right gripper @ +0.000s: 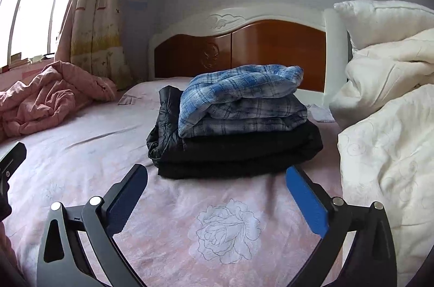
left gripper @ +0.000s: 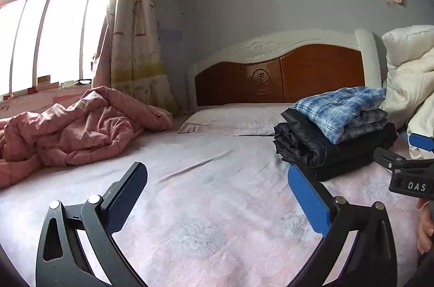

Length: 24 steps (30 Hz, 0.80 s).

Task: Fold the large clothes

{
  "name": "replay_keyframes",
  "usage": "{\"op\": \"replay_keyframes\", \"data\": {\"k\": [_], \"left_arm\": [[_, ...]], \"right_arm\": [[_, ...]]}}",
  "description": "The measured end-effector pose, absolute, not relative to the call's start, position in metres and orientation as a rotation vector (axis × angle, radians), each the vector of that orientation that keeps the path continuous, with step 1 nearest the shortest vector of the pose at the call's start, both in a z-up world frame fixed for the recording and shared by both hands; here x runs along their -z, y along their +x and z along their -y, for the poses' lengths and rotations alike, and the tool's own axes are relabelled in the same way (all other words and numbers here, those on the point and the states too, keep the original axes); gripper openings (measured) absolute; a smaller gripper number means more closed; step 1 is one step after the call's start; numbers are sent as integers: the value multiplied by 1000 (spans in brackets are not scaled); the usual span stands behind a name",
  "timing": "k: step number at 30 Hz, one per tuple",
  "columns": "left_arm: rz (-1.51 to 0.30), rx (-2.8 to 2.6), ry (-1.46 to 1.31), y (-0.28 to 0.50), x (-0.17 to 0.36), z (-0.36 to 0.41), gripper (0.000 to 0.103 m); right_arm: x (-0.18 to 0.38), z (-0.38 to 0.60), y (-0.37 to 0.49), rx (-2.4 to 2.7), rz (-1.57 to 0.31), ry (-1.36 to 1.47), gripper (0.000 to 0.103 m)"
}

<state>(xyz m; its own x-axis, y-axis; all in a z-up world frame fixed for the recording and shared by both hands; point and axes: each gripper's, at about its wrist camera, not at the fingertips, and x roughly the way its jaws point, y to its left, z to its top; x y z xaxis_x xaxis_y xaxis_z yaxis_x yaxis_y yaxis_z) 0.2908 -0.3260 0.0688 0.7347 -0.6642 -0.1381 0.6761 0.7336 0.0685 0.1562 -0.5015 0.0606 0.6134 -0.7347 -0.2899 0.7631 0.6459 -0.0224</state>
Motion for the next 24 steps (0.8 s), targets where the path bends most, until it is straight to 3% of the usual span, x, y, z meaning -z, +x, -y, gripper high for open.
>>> {"op": "replay_keyframes", "data": {"k": [24], "left_arm": [[-141,709,141,295,-66,331,103]], "right_arm": [[-62,498,156,825,-290,108,103]]}}
